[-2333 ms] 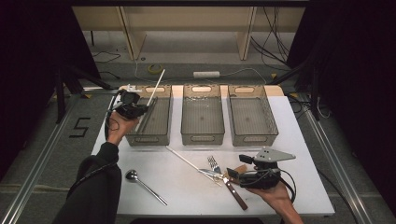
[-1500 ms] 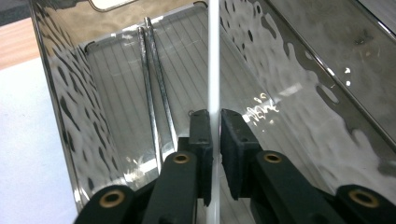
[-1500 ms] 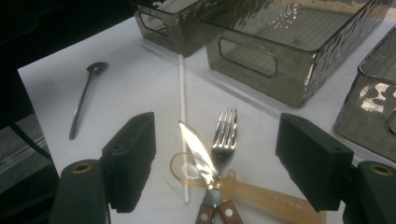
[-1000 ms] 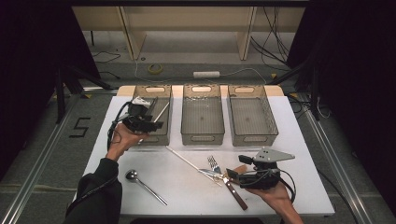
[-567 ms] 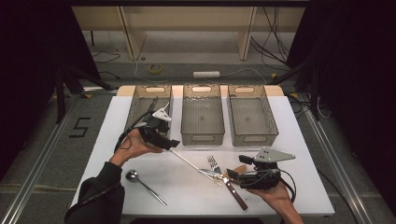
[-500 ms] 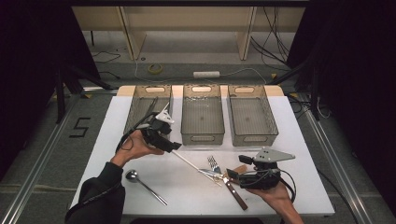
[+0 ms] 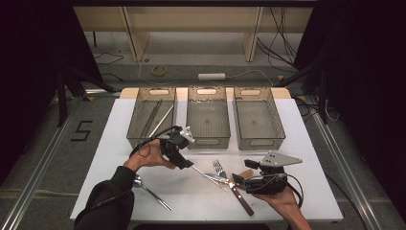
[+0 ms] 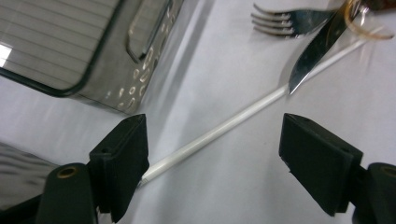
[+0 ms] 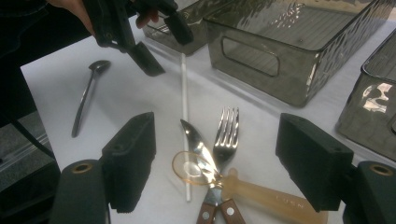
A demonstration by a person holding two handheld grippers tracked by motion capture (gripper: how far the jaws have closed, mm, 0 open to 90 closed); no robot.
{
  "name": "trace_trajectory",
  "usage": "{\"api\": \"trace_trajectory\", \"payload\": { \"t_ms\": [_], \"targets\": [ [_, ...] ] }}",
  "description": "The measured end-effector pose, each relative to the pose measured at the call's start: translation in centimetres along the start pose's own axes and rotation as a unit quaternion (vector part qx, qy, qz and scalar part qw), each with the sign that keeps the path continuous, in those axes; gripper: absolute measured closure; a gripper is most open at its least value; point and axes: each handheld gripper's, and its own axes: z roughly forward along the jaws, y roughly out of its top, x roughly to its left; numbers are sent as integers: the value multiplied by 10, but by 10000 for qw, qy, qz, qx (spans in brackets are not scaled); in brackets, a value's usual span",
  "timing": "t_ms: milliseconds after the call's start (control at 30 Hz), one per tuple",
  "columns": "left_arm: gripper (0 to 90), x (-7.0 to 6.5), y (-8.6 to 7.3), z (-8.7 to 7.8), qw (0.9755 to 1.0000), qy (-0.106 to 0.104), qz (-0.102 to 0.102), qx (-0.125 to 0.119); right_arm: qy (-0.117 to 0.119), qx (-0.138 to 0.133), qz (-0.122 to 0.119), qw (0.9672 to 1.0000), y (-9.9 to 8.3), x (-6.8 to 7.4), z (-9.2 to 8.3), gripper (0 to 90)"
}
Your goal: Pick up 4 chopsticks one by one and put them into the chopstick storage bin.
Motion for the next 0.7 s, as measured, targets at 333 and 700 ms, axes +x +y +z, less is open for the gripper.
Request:
{"api": "trace_trajectory", "payload": {
  "t_ms": [333, 700],
  "targets": [
    [254, -2, 0, 16, 9995, -32, 201, 262, 10, 11, 5, 10000, 0, 1, 0, 298],
    [308, -2, -1, 27, 9970, -137, 552, 531, 14, -2, 0, 10000, 0, 0, 0, 297]
  ]
}}
